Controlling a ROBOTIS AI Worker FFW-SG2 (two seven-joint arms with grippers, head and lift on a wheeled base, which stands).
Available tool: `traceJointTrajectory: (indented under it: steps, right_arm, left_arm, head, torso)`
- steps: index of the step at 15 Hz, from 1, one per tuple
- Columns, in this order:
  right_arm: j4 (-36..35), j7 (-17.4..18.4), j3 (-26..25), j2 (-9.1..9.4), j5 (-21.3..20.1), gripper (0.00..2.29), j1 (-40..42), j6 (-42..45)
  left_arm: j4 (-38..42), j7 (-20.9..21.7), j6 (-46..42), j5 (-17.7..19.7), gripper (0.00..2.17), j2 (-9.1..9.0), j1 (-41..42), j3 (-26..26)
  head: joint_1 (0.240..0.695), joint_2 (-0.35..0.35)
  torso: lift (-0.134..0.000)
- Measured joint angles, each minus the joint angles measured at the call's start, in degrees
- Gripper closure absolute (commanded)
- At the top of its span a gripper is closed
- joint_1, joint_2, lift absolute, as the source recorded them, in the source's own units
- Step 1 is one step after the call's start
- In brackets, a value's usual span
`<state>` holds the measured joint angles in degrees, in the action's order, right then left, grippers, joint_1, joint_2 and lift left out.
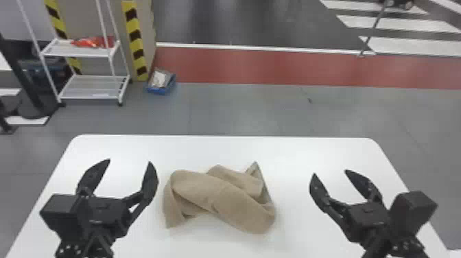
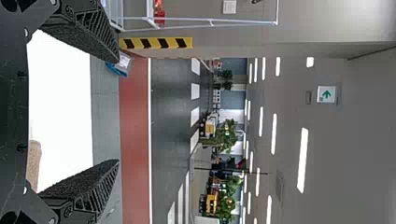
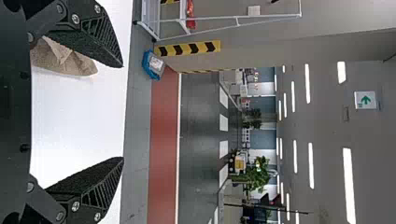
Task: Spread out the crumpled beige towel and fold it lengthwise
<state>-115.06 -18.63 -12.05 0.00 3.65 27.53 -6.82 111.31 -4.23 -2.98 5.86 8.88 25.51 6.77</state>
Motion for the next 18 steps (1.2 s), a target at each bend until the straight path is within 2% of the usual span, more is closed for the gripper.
traceJointTrajectory:
  steps: [6,9,13,18]
  right_arm:
    - [5.51,-1.18,0.80,0.00,-0.86,0.22,-3.07,-1.95]
    - [10.48,-1.33,2.30,0.00,-3.17,0.22,-5.32,-3.93]
    - [17.77,-1.77,3.25,0.00,-6.04,0.22,-7.92,-1.15]
    - [22.13,-2.03,4.02,0.00,-7.65,0.22,-8.94,3.32]
  left_arm:
    - [-5.43,0.01,0.00,-0.15,0.15,0.01,-2.61,0.98]
    - [-10.48,0.01,0.16,-0.22,0.21,0.00,-5.27,2.05]
    - [-18.02,0.80,0.76,-0.17,0.28,-0.08,-9.27,3.31]
    - [-24.45,1.42,3.83,-0.19,0.29,-0.90,-12.82,4.46]
  head:
    - [0.695,-0.093]
    - [0.695,-0.079]
    - [0.695,-0.074]
    - [0.695,-0.071]
  torso:
    - [0.000]
    - [0.000]
    - [0.000]
    - [0.000]
